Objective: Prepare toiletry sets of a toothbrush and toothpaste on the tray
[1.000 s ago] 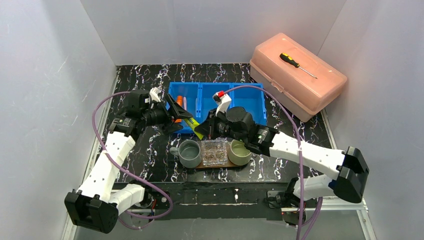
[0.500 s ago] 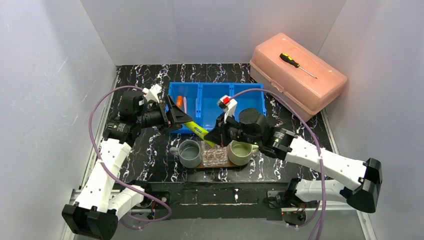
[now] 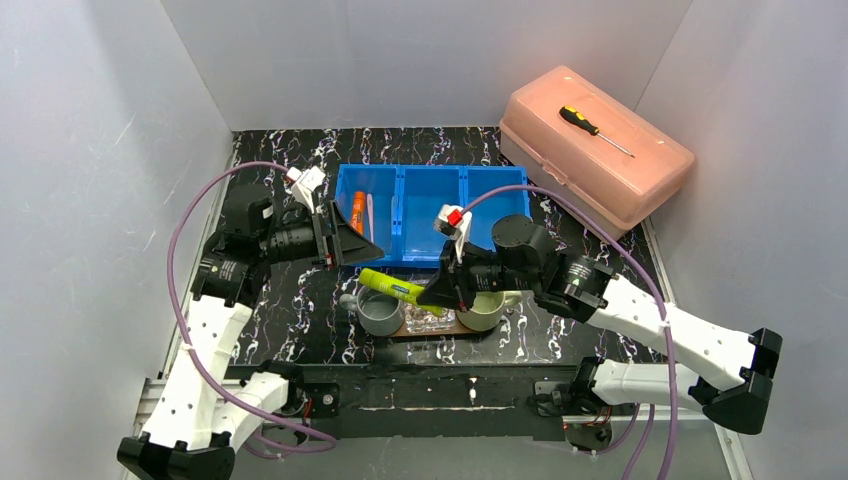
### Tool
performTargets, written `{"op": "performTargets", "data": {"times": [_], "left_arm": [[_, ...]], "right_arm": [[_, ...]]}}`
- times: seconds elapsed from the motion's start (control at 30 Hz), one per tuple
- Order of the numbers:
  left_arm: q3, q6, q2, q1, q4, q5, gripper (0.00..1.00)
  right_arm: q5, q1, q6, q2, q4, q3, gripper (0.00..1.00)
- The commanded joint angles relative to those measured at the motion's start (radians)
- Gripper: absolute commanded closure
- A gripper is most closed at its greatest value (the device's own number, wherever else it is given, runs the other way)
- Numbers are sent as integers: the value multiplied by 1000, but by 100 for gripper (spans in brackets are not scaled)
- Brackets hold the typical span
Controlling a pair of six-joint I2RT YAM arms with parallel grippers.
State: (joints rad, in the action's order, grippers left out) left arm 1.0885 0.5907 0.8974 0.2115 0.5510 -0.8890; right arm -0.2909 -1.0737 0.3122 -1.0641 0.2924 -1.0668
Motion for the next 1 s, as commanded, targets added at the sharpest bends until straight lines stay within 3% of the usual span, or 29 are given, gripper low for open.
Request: {"op": "performTargets", "data": {"times": [0.0,0.4,0.97], "left_arm": [[46,-61,-37,-4,7,-117,18],[-5,-62,-120,-3,-58,-267,20],[-63,-73,-163,5,-62,-273,23]], "right_arm": [[-109,-3,-49,18,11,-80,99],[-123,-2,-32,-43,-3,-163,99],[-40,-3,-5,-42,-29,-240,99]]}}
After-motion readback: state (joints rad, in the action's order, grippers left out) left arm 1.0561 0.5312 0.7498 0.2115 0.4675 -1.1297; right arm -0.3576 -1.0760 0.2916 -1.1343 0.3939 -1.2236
